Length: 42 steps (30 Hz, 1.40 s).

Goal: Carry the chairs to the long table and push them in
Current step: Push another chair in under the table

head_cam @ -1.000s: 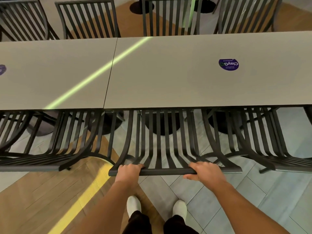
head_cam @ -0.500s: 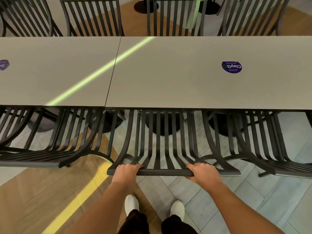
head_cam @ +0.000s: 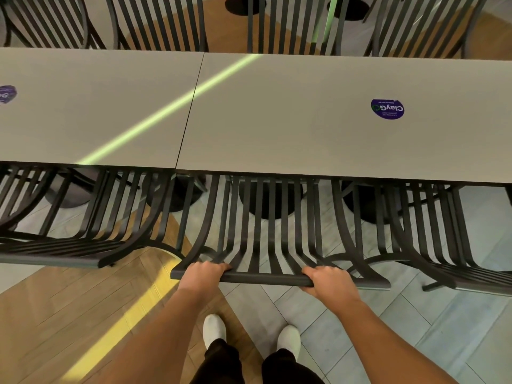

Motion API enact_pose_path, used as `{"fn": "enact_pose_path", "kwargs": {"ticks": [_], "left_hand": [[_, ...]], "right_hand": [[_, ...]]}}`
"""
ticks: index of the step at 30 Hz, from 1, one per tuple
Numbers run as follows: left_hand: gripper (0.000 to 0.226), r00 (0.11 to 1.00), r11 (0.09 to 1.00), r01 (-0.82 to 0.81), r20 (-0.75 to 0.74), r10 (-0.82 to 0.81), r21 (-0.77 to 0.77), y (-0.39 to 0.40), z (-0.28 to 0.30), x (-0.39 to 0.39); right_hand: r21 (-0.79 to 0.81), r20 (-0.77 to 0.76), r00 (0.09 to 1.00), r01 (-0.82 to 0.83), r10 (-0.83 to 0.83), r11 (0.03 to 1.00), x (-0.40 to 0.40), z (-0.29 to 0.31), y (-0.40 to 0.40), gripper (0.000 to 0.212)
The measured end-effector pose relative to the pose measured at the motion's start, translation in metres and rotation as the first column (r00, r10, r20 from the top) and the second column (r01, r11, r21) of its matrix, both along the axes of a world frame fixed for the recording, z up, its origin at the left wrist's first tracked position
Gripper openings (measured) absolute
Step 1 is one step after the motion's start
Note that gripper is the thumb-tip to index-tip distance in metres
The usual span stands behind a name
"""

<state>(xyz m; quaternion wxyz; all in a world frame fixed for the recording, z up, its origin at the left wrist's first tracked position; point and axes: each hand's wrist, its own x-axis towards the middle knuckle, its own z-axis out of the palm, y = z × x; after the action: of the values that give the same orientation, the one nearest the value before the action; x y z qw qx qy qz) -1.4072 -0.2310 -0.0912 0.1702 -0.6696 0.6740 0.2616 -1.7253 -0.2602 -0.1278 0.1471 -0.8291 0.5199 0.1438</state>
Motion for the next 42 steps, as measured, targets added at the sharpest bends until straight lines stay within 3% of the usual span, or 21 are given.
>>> {"fn": "enact_pose_path", "kwargs": {"ticks": [15, 25, 28, 32, 36, 42], "left_hand": [[0.057, 1.000, 0.999, 0.010, 0.009, -0.010, 0.044, 0.000, -0.001, 0.005], [0.051, 0.997, 0.992, -0.022, -0.075, 0.031, 0.126, -0.008, 0.016, 0.001], [0.056, 0.992, 0.987, 0.010, -0.125, 0.011, 0.162, -0.014, 0.033, -0.015], [0.063, 0.987, 0.991, -0.003, -0.156, 0.024, 0.134, -0.023, 0.051, -0.048], [0.048, 0.977, 0.997, 0.011, -0.212, 0.006, 0.080, -0.030, 0.057, -0.086], [0.035, 0.959, 0.989, 0.139, -0.254, -0.123, 0.048, -0.056, 0.054, -0.146]], "right_hand": [[0.041, -0.017, 0.997, 0.079, -0.078, 0.996, 0.008, 0.008, 0.001, 0.043], [0.297, 0.120, 0.958, 0.217, -0.262, 0.930, 0.007, 0.032, -0.003, 0.068], [0.304, 0.192, 0.916, 0.286, -0.353, 0.908, -0.002, 0.046, 0.000, 0.067], [0.348, 0.281, 0.777, 0.465, -0.564, 0.814, -0.028, 0.061, 0.003, 0.043], [0.382, 0.355, 0.622, 0.585, -0.698, 0.716, -0.061, 0.074, 0.000, 0.037], [0.347, 0.310, 0.578, 0.671, -0.755, 0.655, -0.116, 0.088, -0.010, 0.035]]}}
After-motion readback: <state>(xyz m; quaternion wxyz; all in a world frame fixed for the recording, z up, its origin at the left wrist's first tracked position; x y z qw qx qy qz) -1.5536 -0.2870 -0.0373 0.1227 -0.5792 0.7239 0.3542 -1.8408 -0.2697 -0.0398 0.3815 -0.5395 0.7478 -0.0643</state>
